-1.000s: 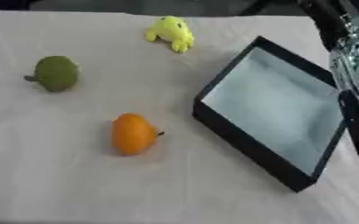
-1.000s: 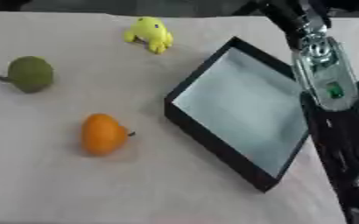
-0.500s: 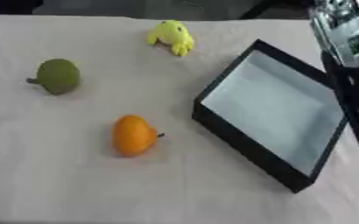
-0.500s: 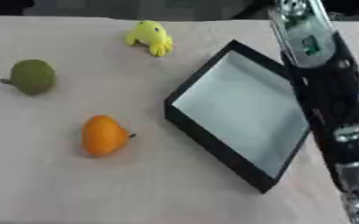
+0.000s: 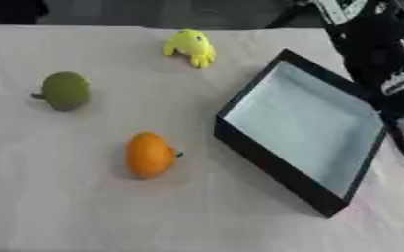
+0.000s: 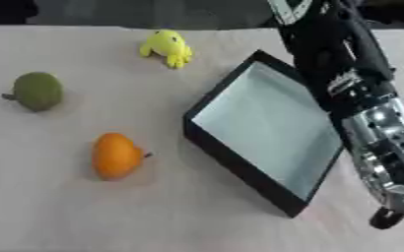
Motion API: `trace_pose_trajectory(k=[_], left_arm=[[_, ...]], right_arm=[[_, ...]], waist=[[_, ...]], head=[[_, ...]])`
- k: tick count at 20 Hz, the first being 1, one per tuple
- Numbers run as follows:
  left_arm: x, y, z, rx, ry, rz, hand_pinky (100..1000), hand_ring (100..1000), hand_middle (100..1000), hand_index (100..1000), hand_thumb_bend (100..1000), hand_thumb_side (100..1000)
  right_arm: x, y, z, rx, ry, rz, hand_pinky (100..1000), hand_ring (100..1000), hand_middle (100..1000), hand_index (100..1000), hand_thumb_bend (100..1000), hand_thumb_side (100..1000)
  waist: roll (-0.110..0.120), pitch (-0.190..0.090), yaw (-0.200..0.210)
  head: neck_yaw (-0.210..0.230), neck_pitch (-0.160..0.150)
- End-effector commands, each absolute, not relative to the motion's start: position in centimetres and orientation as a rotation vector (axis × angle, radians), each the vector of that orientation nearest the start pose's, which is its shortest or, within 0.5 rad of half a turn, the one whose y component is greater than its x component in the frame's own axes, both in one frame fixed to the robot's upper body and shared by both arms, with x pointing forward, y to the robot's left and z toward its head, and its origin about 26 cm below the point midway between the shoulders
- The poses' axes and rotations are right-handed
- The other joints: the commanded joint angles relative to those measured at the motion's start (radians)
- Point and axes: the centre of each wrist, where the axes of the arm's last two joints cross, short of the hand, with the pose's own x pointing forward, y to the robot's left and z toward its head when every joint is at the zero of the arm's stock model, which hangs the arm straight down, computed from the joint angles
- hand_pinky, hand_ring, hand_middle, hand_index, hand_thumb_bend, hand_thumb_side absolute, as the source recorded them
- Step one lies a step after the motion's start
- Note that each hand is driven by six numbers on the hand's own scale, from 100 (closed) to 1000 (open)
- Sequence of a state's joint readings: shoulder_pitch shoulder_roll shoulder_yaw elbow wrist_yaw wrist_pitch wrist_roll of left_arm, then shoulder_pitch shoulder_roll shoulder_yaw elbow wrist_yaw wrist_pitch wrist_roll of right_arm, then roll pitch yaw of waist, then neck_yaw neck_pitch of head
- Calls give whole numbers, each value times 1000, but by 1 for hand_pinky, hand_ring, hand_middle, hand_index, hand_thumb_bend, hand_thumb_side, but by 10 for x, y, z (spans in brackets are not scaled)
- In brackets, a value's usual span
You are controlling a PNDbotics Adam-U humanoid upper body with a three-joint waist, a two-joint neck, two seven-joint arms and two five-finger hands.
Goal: Pick up objects on the table and place them in the box.
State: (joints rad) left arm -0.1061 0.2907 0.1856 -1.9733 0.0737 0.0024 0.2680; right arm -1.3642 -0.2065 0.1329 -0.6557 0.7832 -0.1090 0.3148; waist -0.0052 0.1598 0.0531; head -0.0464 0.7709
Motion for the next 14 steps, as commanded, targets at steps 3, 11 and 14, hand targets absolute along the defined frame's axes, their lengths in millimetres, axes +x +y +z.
trace_pose_trajectory(k=[3,11,14], left_arm=[[276,323,159,430,-2131,119,698,590,690,805,100,765],[276,322,158,422,-2126,115,698,589,690,802,100,769],[277,322,158,419,-2126,114,698,589,690,802,100,769]], right_arm=[[520,-110,279,-708,-1597,1530,929,901,884,909,100,449],[520,-91,262,-637,-1465,1691,935,915,897,924,100,581],[519,-90,269,-615,-1447,1741,938,917,894,924,112,571]], waist=[[8,-22,-2],[10,-22,0],[9,-22,-1]], head=[[-10,-1],[-23,-1],[-23,-1]])
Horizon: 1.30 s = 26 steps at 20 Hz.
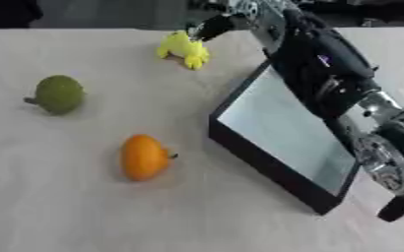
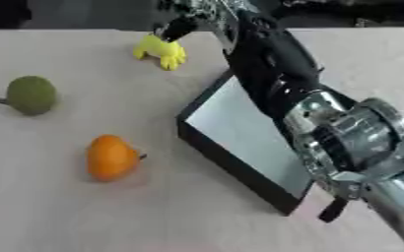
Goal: Pick up objects on the table and place them in the box.
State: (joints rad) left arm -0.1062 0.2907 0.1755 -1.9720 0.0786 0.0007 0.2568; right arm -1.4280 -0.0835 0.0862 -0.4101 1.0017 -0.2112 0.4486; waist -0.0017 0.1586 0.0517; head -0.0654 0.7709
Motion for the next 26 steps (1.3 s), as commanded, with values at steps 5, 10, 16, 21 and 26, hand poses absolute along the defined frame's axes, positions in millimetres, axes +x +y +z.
trace_pose_trajectory(k=[5,10,16,21,26], left_arm=[[277,322,158,418,-2124,110,698,589,690,801,100,771],[277,321,157,412,-2123,105,698,588,689,800,100,772],[278,320,158,403,-2125,102,697,588,689,799,100,774],[279,320,159,402,-2132,102,697,587,688,799,100,776],[280,318,160,397,-2135,102,697,586,688,798,100,778]], right_arm=[[519,-93,278,-533,-1442,1781,953,923,883,929,171,659],[519,-93,282,-494,-1453,1780,954,916,873,933,268,568],[519,-90,281,-562,-1457,1727,956,918,867,933,456,494],[519,-89,278,-627,-1452,1681,955,917,865,932,456,553],[519,-88,278,-662,-1456,1650,953,916,863,930,457,559]], waist=[[5,-20,-1],[5,-15,0],[1,-4,6],[-1,11,13],[-5,26,19]], head=[[-4,-1],[-5,-1],[-7,-1],[-12,-1],[-18,-1]])
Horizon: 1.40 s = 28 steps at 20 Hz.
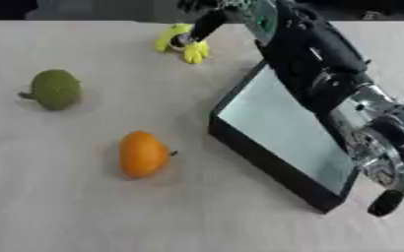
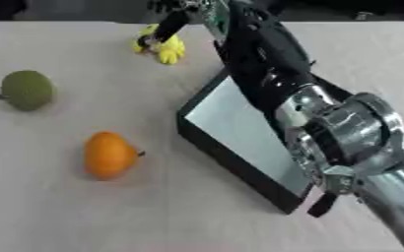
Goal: Pick up objects on the table and place them in the box.
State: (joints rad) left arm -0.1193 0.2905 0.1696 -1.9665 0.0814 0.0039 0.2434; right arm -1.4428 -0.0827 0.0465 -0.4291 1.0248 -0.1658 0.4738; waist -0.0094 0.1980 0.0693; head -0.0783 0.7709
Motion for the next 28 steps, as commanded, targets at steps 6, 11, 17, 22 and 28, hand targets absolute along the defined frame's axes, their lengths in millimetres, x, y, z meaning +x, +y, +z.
trace_pose_trajectory(k=[6,11,17,22,28], left_arm=[[280,318,162,397,-2140,98,697,586,687,797,100,780],[282,316,165,394,-2150,91,696,585,687,795,100,781],[283,315,167,391,-2159,85,696,584,685,793,100,782],[283,315,171,393,-2172,82,696,585,685,792,100,780],[285,313,173,383,-2182,74,696,584,685,792,100,782]], right_arm=[[521,-96,282,-719,-1440,1607,951,919,863,931,457,580],[523,-105,287,-766,-1425,1562,949,920,864,932,459,614],[525,-114,289,-811,-1406,1504,948,921,866,933,459,618],[526,-125,291,-834,-1388,1477,948,922,867,934,459,608],[528,-134,292,-851,-1379,1432,950,927,872,936,459,601]], waist=[[-4,5,14],[-12,24,27],[-17,43,40],[-18,57,50],[-23,75,64]], head=[[-13,-9],[-19,-31],[-31,-54],[-56,-92],[-67,-119]])
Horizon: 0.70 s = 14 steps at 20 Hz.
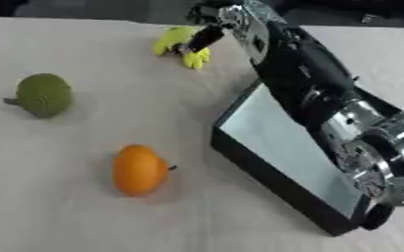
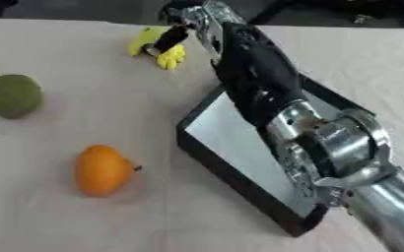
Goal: Pick up objects on the table and place them in the box.
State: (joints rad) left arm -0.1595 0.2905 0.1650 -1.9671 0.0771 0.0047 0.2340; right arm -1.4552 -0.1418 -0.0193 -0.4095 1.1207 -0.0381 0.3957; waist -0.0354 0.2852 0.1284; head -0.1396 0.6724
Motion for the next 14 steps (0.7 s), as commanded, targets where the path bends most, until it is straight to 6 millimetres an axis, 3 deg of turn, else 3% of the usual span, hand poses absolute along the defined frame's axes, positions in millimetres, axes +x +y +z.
trace_pose_trajectory(k=[1,8,14], left_arm=[[285,312,174,381,-2185,73,696,584,685,791,100,782],[287,310,181,371,-2211,63,697,584,685,791,100,783],[289,308,186,371,-2229,54,697,584,685,791,100,785]], right_arm=[[528,-135,291,-853,-1375,1426,950,928,874,937,460,600],[528,-139,292,-884,-1366,1394,949,929,877,937,459,604],[529,-161,299,-927,-1363,1338,947,928,879,937,459,606]], waist=[[3,-8,8],[-7,24,32],[-18,50,53]], head=[[-6,-23],[-16,-39],[-28,-54]])
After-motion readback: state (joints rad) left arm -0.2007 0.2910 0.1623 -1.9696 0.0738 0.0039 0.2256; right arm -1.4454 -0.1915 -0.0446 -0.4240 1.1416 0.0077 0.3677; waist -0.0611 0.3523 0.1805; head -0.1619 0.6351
